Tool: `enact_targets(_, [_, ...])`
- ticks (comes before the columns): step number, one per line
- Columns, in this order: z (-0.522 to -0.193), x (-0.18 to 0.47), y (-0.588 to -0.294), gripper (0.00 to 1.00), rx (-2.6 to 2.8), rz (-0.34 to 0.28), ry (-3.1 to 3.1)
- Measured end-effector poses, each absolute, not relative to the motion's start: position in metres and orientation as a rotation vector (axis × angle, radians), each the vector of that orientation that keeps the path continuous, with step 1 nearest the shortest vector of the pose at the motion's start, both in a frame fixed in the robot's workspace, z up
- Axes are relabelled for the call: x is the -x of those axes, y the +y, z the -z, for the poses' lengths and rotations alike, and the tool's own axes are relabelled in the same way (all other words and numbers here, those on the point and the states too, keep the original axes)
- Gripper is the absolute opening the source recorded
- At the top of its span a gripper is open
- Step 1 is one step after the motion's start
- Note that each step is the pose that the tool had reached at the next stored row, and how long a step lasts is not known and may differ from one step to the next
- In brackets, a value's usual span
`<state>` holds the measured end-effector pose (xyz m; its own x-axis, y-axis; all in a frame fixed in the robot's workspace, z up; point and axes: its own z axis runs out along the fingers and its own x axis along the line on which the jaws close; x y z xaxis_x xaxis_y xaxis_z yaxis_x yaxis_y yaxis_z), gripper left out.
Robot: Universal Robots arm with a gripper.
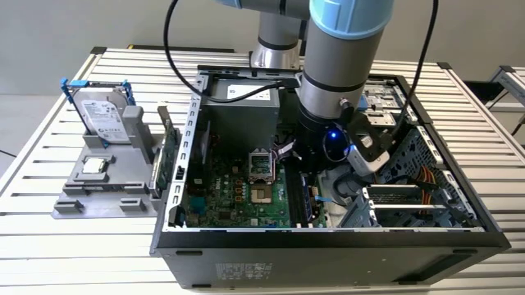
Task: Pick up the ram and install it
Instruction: 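Press down the ram until it locks into place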
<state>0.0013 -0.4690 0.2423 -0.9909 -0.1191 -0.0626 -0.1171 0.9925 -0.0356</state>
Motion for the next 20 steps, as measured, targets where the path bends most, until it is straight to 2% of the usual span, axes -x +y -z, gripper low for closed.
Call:
enact_targets(4, [-0.2424,-0.0012,-0.4689,0.0,0.237,0.076,3.082])
enact_targets(20, [-0.2417,-0.0011,-0.4688,0.0,0.678,0.066,3.01])
